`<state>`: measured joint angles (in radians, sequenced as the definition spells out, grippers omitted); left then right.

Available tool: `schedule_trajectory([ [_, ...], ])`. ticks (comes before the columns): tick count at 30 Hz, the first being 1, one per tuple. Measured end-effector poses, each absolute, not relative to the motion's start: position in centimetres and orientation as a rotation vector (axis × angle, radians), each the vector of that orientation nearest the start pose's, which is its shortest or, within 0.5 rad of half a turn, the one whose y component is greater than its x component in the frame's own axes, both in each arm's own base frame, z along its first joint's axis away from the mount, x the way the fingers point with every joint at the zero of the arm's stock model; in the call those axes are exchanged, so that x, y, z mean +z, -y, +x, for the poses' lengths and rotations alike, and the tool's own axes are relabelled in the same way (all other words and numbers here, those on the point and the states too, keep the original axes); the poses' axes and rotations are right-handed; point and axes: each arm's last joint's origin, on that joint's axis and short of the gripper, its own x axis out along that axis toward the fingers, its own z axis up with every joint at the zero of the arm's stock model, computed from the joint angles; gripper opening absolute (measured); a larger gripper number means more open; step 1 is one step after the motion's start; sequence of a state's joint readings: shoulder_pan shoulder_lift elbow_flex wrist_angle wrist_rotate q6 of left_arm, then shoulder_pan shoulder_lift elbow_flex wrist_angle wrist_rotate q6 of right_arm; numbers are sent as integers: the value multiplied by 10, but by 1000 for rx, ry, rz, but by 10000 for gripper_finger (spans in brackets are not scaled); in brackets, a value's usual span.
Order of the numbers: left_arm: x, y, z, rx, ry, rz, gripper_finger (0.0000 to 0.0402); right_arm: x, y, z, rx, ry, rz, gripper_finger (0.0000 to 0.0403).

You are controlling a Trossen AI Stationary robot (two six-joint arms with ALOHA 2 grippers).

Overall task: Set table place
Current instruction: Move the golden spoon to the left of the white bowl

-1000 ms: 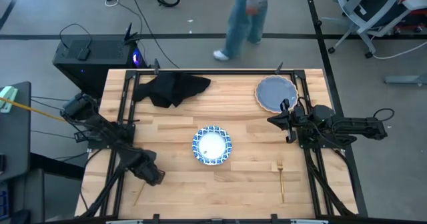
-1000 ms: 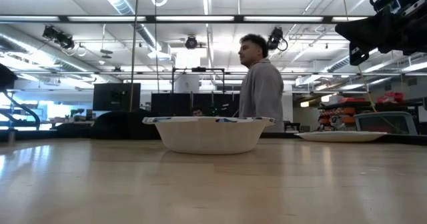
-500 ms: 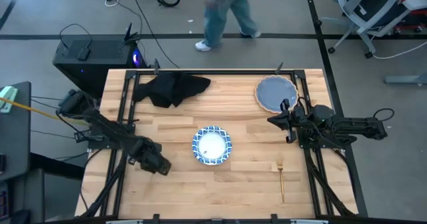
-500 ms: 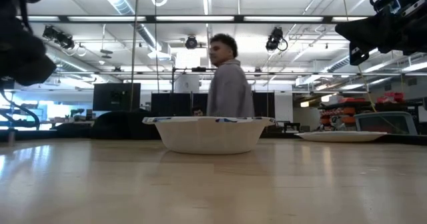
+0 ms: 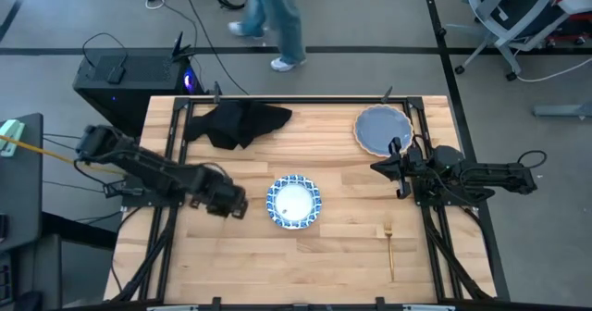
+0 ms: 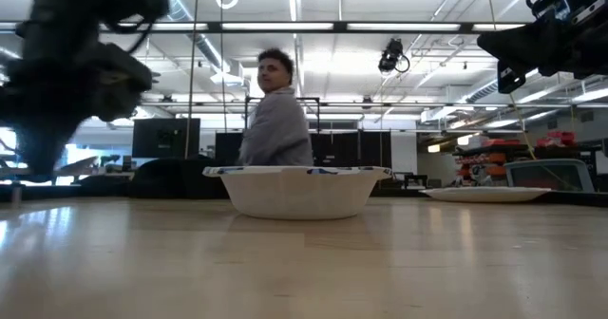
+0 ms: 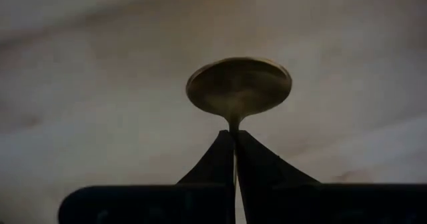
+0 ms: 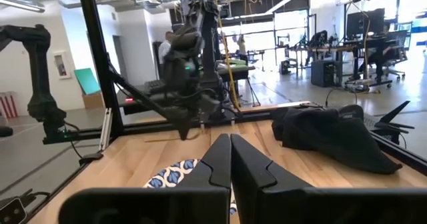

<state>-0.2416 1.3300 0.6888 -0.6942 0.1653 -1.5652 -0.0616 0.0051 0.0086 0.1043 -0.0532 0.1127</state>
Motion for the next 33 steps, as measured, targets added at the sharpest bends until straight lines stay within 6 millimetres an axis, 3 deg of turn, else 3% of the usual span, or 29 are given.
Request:
schedule_trajectory([
  [8, 166, 7, 217, 819, -1157, -1276, 9, 176, 4, 97, -2, 108, 106, 7],
  [14, 156, -18, 231, 837, -1069, -1315, 9, 176, 5, 97, -4, 102, 106, 7],
  [23, 138, -34, 246, 839, -1020, -1363, 9, 174, 5, 98, -5, 88, 125, 7],
  [33, 127, -36, 248, 844, -1077, -1367, 11, 174, 5, 98, -5, 85, 125, 7],
])
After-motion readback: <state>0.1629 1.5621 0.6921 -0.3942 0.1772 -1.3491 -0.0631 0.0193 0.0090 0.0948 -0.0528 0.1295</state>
